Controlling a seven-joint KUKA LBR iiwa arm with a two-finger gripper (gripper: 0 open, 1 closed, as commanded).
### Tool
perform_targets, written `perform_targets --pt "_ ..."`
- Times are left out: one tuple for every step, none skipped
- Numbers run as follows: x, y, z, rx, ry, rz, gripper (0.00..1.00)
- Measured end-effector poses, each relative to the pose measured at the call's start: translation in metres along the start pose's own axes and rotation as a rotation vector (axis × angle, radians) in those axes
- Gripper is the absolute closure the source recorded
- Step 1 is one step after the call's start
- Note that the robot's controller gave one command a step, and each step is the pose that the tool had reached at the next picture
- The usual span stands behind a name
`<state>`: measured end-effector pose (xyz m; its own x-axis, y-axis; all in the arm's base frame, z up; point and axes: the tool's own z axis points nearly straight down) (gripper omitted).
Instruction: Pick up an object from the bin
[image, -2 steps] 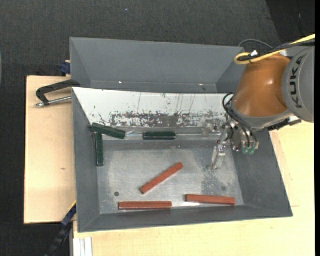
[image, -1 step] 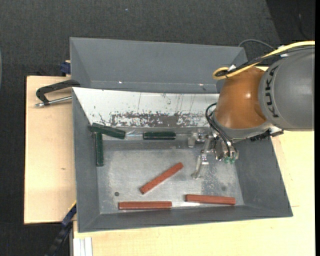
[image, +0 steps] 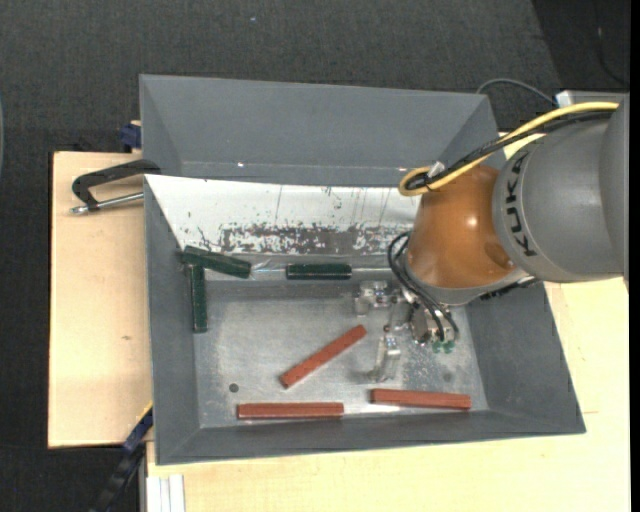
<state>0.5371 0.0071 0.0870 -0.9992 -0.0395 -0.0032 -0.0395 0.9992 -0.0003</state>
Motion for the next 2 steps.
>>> perform_targets --pt "0.027 0.014 0.009 -0.003 0.003 0.003 0.0" --pt "0.003 0.057 0.016 -0.002 -0.002 -0.089 1.0"
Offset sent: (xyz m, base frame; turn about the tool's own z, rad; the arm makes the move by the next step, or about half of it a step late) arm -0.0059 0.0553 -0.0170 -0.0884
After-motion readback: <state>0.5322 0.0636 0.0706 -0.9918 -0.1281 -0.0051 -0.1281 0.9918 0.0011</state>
